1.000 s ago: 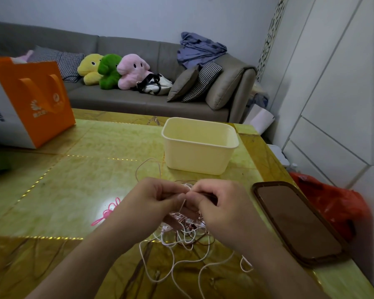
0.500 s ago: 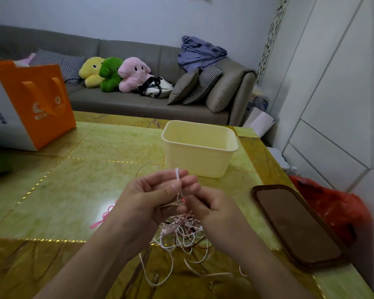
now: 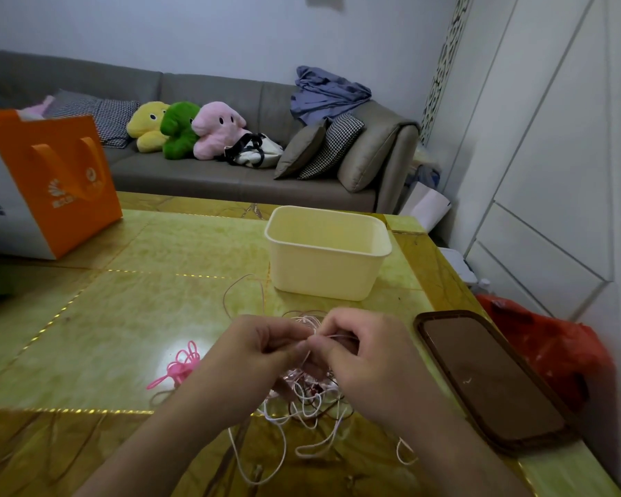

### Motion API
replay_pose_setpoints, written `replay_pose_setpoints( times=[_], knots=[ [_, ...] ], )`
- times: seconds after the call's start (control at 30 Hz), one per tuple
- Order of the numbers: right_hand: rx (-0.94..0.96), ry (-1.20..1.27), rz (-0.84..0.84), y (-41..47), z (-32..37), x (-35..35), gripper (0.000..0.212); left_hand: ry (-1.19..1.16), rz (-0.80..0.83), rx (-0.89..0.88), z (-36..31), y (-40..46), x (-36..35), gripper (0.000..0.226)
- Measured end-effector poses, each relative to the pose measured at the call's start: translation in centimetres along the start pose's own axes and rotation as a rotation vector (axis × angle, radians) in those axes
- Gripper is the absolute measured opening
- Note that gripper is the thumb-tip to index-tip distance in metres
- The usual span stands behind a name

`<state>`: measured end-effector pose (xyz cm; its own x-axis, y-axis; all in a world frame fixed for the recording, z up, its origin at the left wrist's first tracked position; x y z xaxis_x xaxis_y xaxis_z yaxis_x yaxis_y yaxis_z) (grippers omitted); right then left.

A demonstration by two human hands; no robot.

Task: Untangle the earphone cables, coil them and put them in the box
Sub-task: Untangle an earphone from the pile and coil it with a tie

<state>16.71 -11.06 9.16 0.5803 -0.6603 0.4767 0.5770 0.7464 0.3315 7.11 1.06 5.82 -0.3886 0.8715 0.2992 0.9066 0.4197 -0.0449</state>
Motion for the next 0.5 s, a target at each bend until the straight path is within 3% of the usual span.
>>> replay_pose_setpoints(
  times=[0.17,0.33,0.5],
  knots=[
    [-0.048,0.241,-0.046,-0.1,0.0,1.1,0.021,-0.202,0.11,0.048,-0.4,-0.4,-0.2,0.023],
    [-0.005,0.19,-0.076,-0.1,0.0,0.7,0.024,-0.227,0.205,0.099,-0.2,-0.7,-0.2,0.021],
    [-0.034,0.32,-0.078,0.5,-0.7,1.0,0.024,-0.495,0.151,0.094,-0.6,-0.9,-0.3,0.021]
  ],
)
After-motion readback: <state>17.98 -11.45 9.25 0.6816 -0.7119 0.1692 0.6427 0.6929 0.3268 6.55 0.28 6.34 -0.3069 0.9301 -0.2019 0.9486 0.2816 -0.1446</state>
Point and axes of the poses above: each hand's wrist, its own y-axis towards the middle knuckle, its own x-axis out of the back of the hand, z = x × y, the point moved 7 cm from there along y, towards the middle knuckle, and after that the axes turned 10 degrees about y, right-handed, at the moved point
